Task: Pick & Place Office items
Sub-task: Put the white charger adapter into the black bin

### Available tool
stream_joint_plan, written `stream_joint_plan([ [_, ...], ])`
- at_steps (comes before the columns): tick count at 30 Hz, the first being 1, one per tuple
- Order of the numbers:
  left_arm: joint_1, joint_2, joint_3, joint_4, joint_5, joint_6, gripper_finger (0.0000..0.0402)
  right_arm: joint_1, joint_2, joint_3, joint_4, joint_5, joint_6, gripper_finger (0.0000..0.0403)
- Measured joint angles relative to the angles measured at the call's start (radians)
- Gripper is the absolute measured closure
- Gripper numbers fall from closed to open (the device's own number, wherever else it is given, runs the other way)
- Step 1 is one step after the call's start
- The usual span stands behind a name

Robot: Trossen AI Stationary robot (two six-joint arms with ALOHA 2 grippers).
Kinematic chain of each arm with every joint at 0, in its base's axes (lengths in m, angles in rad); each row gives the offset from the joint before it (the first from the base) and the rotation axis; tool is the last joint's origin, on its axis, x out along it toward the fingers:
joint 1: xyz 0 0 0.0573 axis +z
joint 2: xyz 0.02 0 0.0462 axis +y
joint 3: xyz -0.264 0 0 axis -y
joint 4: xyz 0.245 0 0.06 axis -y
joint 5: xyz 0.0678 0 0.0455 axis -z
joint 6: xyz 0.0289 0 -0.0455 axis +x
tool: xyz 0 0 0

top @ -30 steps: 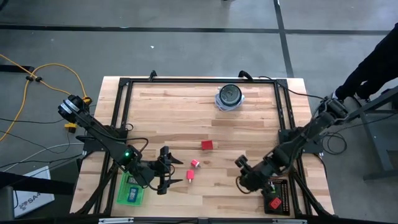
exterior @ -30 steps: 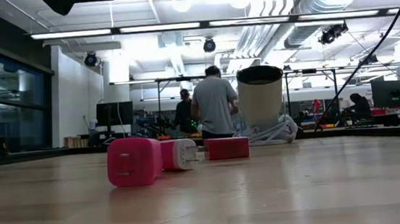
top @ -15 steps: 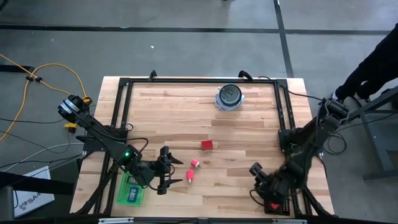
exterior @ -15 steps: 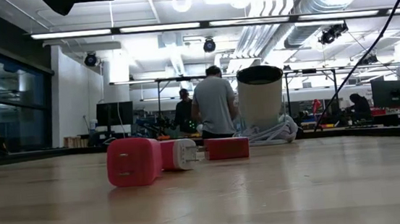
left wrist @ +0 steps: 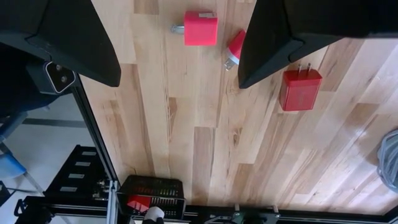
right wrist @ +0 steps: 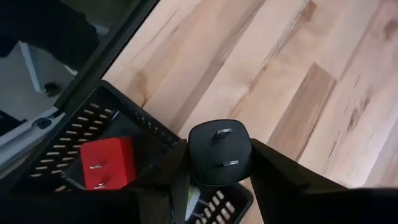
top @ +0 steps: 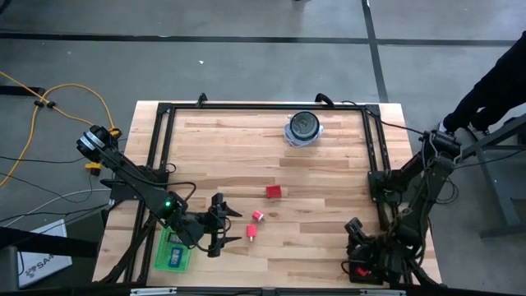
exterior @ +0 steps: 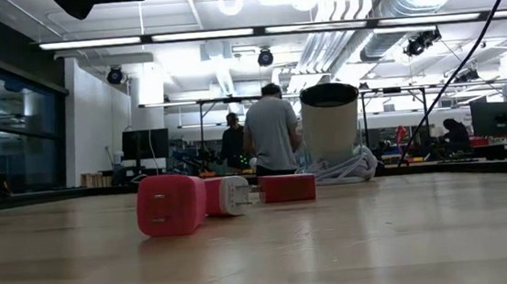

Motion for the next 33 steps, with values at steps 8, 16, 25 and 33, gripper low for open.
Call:
stream_joint_plan([
  [8, 0.0, 0.0, 0.0, 0.0, 0.0, 0.0, 0.0085, 0.046, -0.002, -0.025, -0.035, 0.013, 0.234, 0.0271],
  [16, 0.0, 0.0, 0.0, 0.0, 0.0, 0.0, 0.0085, 0.058, -0.002, -0.059, -0.017, 0.009, 0.422, 0.0271],
  [25, 0.0, 0.0, 0.0, 0.0, 0.0, 0.0, 0.0085, 0.058, -0.002, -0.105, -0.007, -0.036, 0.602, 0.0271],
  [33, 0.0, 0.0, 0.0, 0.0, 0.0, 0.0, 0.0085, 0.058, 0.007, -0.135, 0.058, -0.041, 0.652, 0.0271],
])
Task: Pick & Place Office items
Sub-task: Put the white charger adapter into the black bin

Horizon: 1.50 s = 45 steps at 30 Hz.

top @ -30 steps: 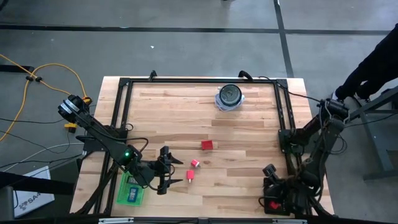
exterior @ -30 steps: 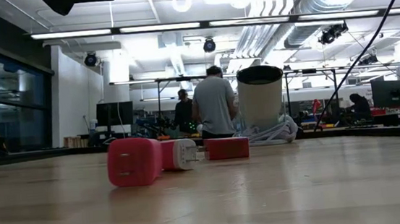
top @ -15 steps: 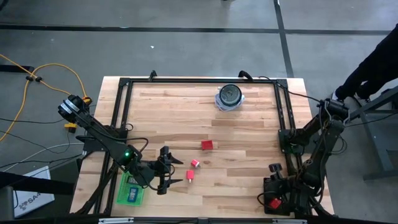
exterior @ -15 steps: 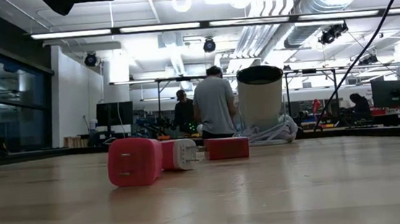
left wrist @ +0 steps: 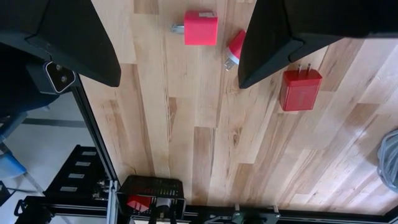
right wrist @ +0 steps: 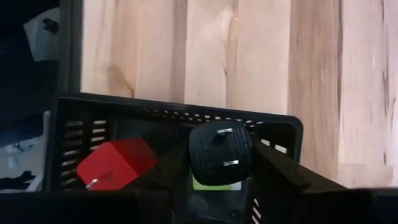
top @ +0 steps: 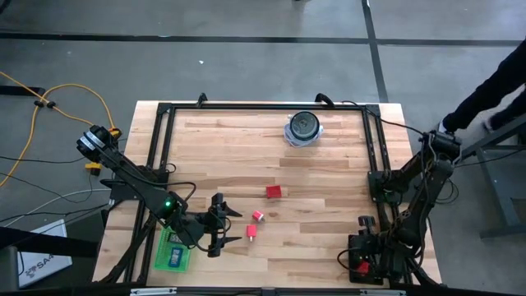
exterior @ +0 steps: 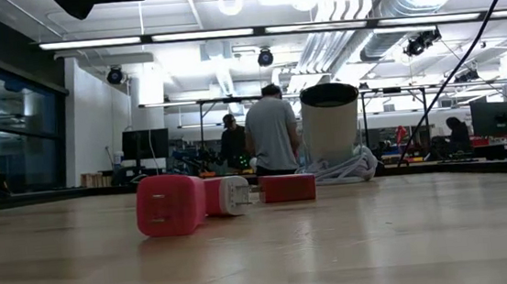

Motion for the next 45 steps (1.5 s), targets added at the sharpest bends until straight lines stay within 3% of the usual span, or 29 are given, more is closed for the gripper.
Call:
stream_joint_plan([
  [26, 0.0, 0.0, 0.0, 0.0, 0.0, 0.0, 0.0085, -0.003, 0.083, 0.0, 0.011, 0.001, 0.111, 0.0271],
  [35, 0.0, 0.0, 0.0, 0.0, 0.0, 0.0, 0.0085, -0.003, 0.087, 0.0, 0.011, 0.001, 0.135, 0.0243],
  [45, 0.0, 0.0, 0.0, 0.0, 0.0, 0.0, 0.0085, -0.003, 0.087, 0.0, 0.013, 0.0, 0.16, 0.0241],
])
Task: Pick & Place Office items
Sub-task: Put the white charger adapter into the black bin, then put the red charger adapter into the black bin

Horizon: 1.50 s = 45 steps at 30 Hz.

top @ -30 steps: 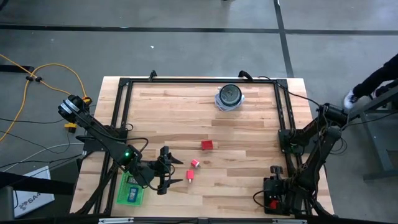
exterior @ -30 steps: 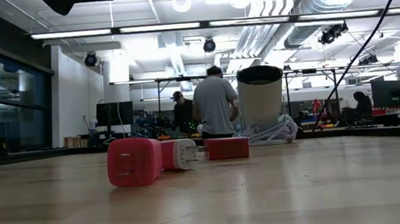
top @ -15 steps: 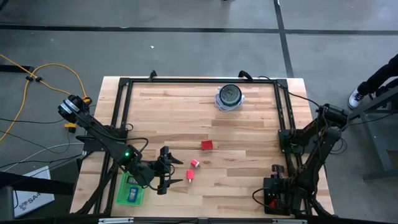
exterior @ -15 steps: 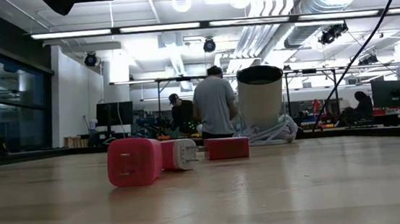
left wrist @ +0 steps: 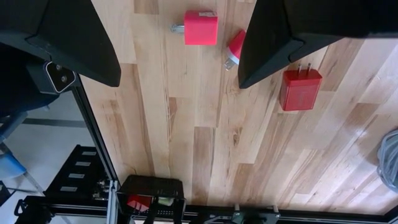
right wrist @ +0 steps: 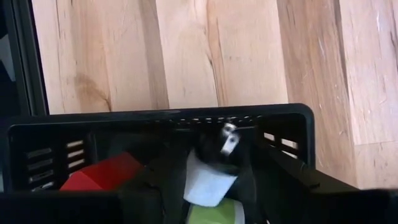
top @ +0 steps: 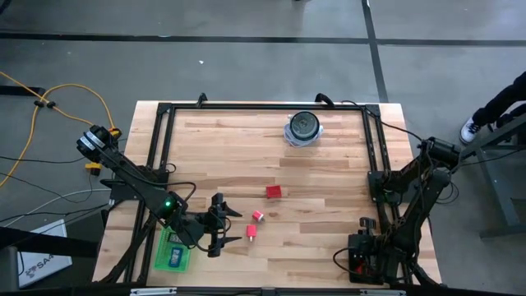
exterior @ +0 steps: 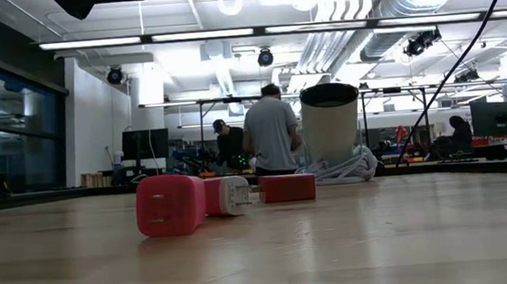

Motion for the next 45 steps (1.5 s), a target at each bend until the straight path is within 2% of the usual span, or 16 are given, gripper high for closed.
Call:
stream_joint_plan([
  [7, 0.0, 0.0, 0.0, 0.0, 0.0, 0.0, 0.0085, 0.0, -0.008, 0.0, 0.001, 0.0, -0.032, 0.0241],
  [16, 0.0, 0.0, 0.0, 0.0, 0.0, 0.0, 0.0085, -0.002, -0.094, 0.0, -0.003, 0.0, -0.035, 0.0241],
  [23, 0.0, 0.0, 0.0, 0.0, 0.0, 0.0, 0.0085, -0.053, -0.169, 0.0, -0.019, 0.0, -0.104, 0.024],
  [31, 0.0, 0.0, 0.0, 0.0, 0.0, 0.0, 0.0085, -0.117, -0.181, 0.0, -0.008, -0.006, -0.196, 0.024],
  [38, 0.0, 0.0, 0.0, 0.0, 0.0, 0.0, 0.0085, -0.207, -0.181, 0.0, 0.135, 0.049, -0.456, 0.024],
  [45, 0.0, 0.0, 0.0, 0.0, 0.0, 0.0, 0.0085, -0.364, -0.181, 0.0, 0.225, 0.053, -0.671, 0.024],
])
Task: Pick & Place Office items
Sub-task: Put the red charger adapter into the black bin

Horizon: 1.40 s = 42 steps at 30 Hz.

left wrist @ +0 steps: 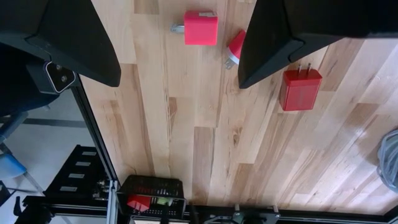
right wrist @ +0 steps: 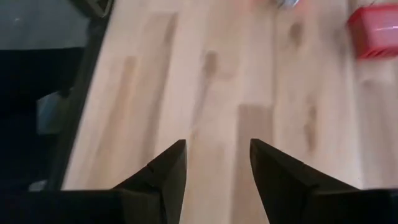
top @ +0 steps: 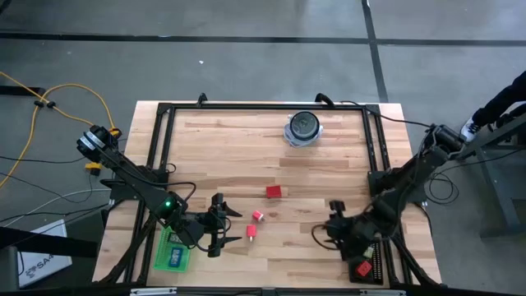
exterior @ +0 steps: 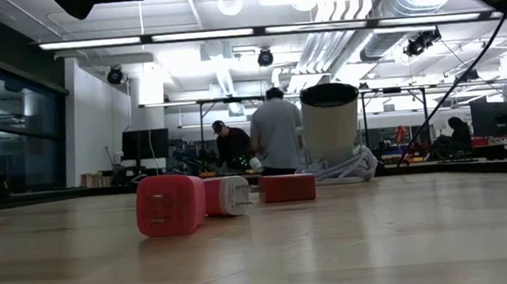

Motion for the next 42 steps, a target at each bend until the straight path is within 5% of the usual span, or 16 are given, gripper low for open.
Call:
stream_joint_plan([
  [18, 0.0, 0.0, 0.0, 0.0, 0.0, 0.0, 0.0085, -0.411, 0.129, 0.0, 0.269, -0.249, -0.439, 0.0235],
  [29, 0.0, 0.0, 0.0, 0.001, 0.0, 0.0, 0.0085, -0.542, 0.199, 0.0, 0.354, -0.29, -0.51, 0.0144],
  [42, 0.0, 0.0, 0.0, 0.001, 0.0, 0.0, 0.0085, -0.63, 0.295, -0.001, 0.453, -0.263, -0.544, 0.009],
])
